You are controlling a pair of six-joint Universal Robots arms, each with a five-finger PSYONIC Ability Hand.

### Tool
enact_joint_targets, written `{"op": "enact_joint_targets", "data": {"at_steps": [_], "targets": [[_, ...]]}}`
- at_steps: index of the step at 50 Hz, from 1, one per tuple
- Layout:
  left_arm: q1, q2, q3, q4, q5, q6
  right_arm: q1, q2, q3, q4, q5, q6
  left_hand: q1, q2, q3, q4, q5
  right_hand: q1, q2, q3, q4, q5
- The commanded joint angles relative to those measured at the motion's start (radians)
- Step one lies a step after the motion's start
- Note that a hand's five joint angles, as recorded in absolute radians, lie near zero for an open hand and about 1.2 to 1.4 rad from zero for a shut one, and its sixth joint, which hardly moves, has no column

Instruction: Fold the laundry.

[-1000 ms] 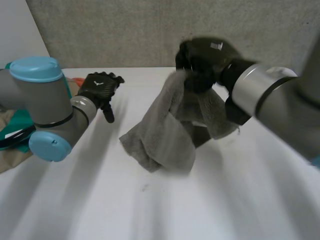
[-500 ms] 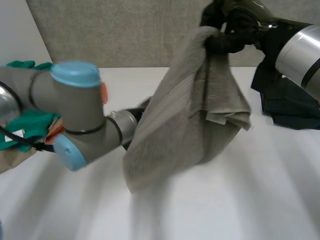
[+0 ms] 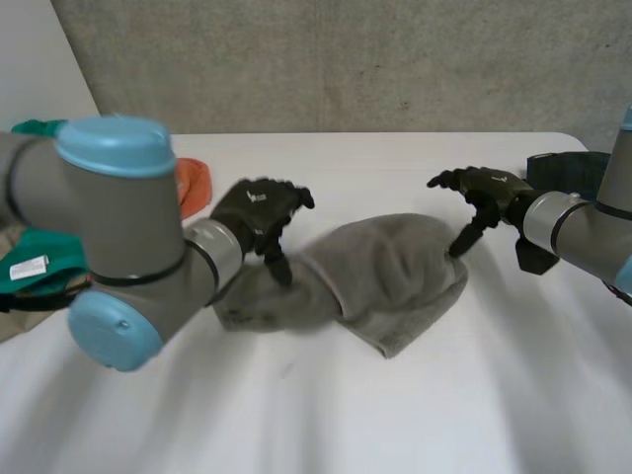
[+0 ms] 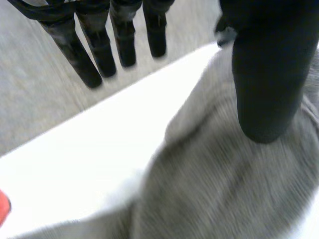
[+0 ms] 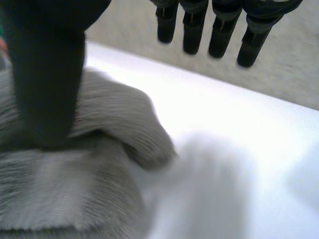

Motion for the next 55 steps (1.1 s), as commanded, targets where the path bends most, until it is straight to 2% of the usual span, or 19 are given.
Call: {"op": "enact_joint_targets", "data": {"at_steps": [1,5,9,10,13,17,18,20,21,26,29,36,46,49,55], "targets": [[-0.04,0.011,-0.026,-0.011,0.003,0.055,0.038,-0.092,0.036,0.078,0.14,-0.173,-0.065,-0.105,-0.108,-0.099,-0.098,-0.068,-0.066,-0.077,-0.082,-0.078],[-0.028,0.082,-0.051,0.015,-0.026,0.075,0.082,-0.194,0.115,0.078,0.156,-0.182,-0.041,-0.082,-0.085,-0.075,-0.075,-0.068,-0.066,-0.077,-0.082,-0.078],[0.026,0.137,-0.069,0.038,-0.118,0.09,0.133,-0.319,0.227,0.086,0.171,-0.173,-0.041,-0.082,-0.085,-0.075,-0.075,-0.068,-0.066,-0.077,-0.082,-0.078],[0.047,0.151,-0.077,0.041,-0.147,0.101,0.146,-0.34,0.252,0.087,0.172,-0.17,-0.041,-0.082,-0.085,-0.075,-0.075,-0.027,-0.025,-0.036,-0.041,-0.037],[0.081,0.159,-0.092,0.043,-0.155,0.132,0.203,-0.405,0.347,0.107,0.179,-0.167,-0.041,-0.082,-0.085,-0.075,-0.075,0.117,0.119,0.108,0.103,0.107],[0.171,0.148,-0.102,0.047,-0.106,0.221,0.268,-0.434,0.459,0.149,0.185,-0.162,-0.044,-0.085,-0.088,-0.078,-0.078,0.258,0.26,0.249,0.244,0.248],[0.217,0.136,-0.097,0.052,-0.057,0.266,0.278,-0.435,0.483,0.156,0.183,-0.162,-0.033,-0.073,-0.076,-0.067,-0.066,0.304,0.306,0.296,0.291,0.295],[0.259,0.114,-0.091,0.052,-0.002,0.306,0.312,-0.435,0.551,0.144,0.189,-0.158,-0.015,-0.055,-0.058,-0.049,-0.048,0.393,0.395,0.384,0.379,0.383],[0.306,0.087,-0.073,0.049,0.065,0.355,0.337,-0.429,0.586,0.105,0.197,-0.153,-0.003,-0.044,-0.046,-0.037,-0.037,0.399,0.401,0.39,0.385,0.389],[0.382,-0.017,0.019,0.015,0.214,0.501,0.386,-0.368,0.654,-0.093,0.261,-0.133,0.003,-0.038,-0.04,-0.031,-0.031,0.399,0.401,0.39,0.385,0.389],[0.394,-0.088,0.085,-0.011,0.261,0.578,0.412,-0.325,0.672,-0.197,0.318,-0.124,0.009,-0.032,-0.035,-0.025,-0.025,0.396,0.398,0.387,0.382,0.386],[0.383,-0.238,0.21,-0.06,0.276,0.666,0.449,-0.221,0.648,-0.339,0.425,-0.112,0.05,0.009,0.006,0.016,0.016,0.323,0.325,0.314,0.309,0.313],[0.333,-0.341,0.285,-0.053,0.265,0.664,0.453,-0.143,0.582,-0.391,0.47,-0.101,0.188,0.147,0.144,0.154,0.154,0.334,0.336,0.325,0.321,0.324],[0.32,-0.367,0.3,-0.037,0.255,0.666,0.452,-0.124,0.554,-0.391,0.472,-0.098,0.305,0.265,0.262,0.271,0.272,0.352,0.354,0.343,0.338,0.342],[0.31,-0.409,0.342,-0.02,0.183,0.656,0.447,-0.074,0.499,-0.385,0.473,-0.095,0.642,0.602,0.599,0.608,0.609,0.454,0.456,0.446,0.441,0.445]]}}
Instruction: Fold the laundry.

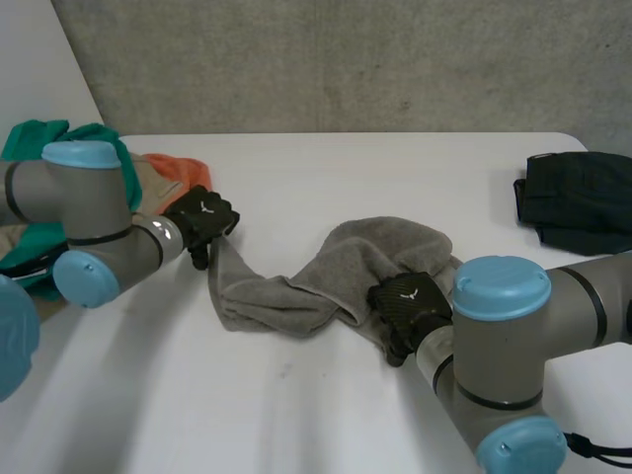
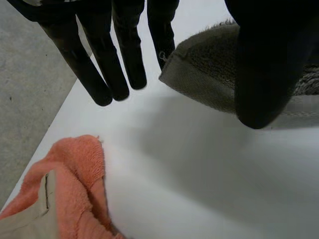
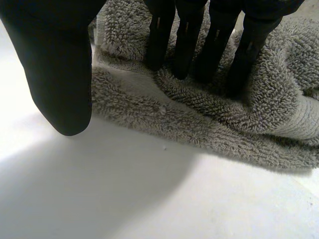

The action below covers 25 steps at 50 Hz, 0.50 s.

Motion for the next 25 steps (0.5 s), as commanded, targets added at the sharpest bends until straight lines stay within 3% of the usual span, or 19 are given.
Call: {"op": "enact_joint_targets", "data": {"at_steps": [1,3,6,13,17,21,25], "targets": [[-0.014,-0.04,0.039,0.016,-0.077,-0.009,-0.005,0.051,-0.059,0.009,0.0,0.005,0.329,0.347,0.353,0.35,0.353,0.191,0.204,0.193,0.196,0.189],[-0.023,-0.04,0.043,0.019,-0.107,-0.009,-0.011,0.057,-0.076,0.015,0.001,0.011,0.684,0.701,0.707,0.704,0.708,0.469,0.482,0.471,0.474,0.467],[-0.036,-0.025,0.039,0.021,-0.141,-0.011,-0.029,0.041,-0.093,0.031,0.014,0.03,0.758,0.776,0.782,0.779,0.782,0.855,0.868,0.856,0.859,0.852],[-0.028,0.125,0.002,0.008,-0.224,-0.073,-0.143,-0.148,-0.11,0.109,-0.003,0.059,0.758,0.776,0.782,0.779,0.782,0.855,0.868,0.857,0.86,0.853],[-0.002,0.283,-0.079,-0.013,-0.227,-0.141,-0.242,-0.278,-0.148,0.225,-0.106,0.001,0.758,0.776,0.782,0.779,0.782,0.855,0.868,0.857,0.86,0.853],[0.036,0.473,-0.191,-0.05,-0.235,-0.181,-0.382,-0.341,-0.232,0.533,-0.282,-0.195,0.758,0.776,0.782,0.779,0.782,0.855,0.868,0.857,0.86,0.853],[0.056,0.568,-0.262,-0.17,-0.258,-0.123,-0.486,-0.357,-0.288,0.82,-0.345,-0.426,0.758,0.776,0.782,0.779,0.782,0.855,0.868,0.857,0.86,0.853]]}}
